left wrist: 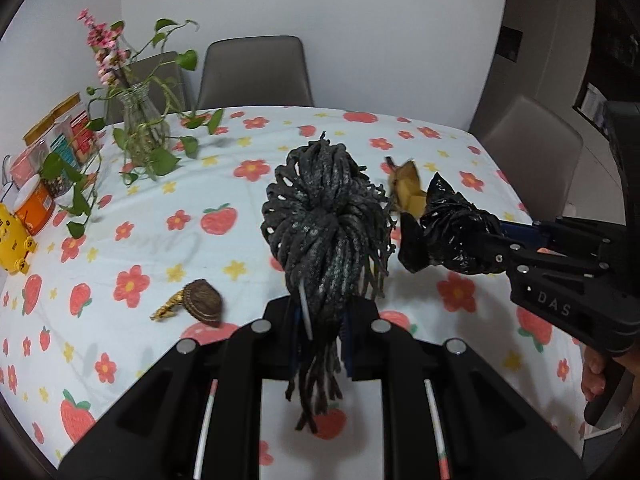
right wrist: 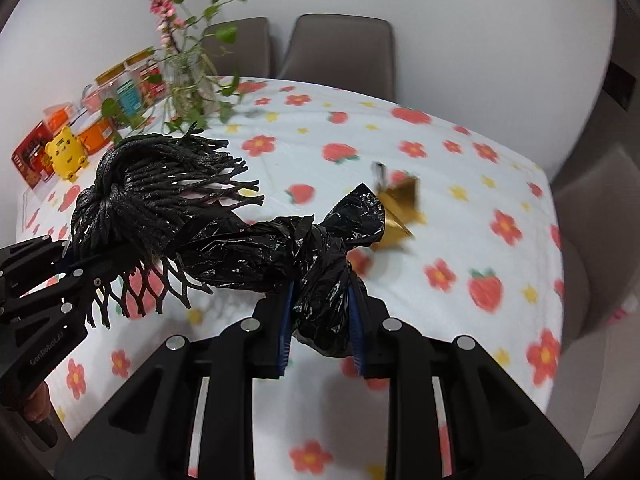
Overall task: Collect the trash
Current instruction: 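Carry the mesh scrubber and black bag with both tools over the grey bin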
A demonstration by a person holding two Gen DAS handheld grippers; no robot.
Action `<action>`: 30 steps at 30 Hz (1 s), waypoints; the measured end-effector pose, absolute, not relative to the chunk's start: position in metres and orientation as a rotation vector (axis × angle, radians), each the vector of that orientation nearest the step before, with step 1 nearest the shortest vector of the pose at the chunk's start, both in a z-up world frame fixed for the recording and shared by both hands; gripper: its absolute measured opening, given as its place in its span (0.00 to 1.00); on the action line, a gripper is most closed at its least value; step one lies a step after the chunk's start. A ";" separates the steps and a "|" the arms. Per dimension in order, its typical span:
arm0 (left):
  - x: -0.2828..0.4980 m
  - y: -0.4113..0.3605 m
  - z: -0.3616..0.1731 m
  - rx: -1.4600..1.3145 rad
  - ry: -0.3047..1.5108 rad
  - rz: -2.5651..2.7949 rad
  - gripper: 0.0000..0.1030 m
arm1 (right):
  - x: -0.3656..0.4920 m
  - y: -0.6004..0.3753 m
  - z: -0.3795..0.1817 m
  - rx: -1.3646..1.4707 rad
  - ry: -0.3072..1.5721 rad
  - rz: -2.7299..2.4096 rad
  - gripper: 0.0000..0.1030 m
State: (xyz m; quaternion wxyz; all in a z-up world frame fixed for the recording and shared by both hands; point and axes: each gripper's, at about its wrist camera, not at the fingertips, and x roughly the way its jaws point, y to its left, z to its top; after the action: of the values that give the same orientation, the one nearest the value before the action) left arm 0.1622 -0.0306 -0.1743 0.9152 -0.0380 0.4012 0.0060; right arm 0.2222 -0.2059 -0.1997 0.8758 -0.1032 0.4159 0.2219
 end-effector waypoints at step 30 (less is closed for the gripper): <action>-0.009 -0.612 -0.173 0.274 0.834 -0.870 0.16 | -0.132 -0.786 -0.198 0.221 0.875 -0.463 0.22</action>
State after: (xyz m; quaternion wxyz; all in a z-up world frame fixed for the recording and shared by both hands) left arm -0.0088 -0.6121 -0.1729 0.8150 0.1286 0.3909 -0.4080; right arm -0.1317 -0.7857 -0.1980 0.8742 0.1058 0.4188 -0.2216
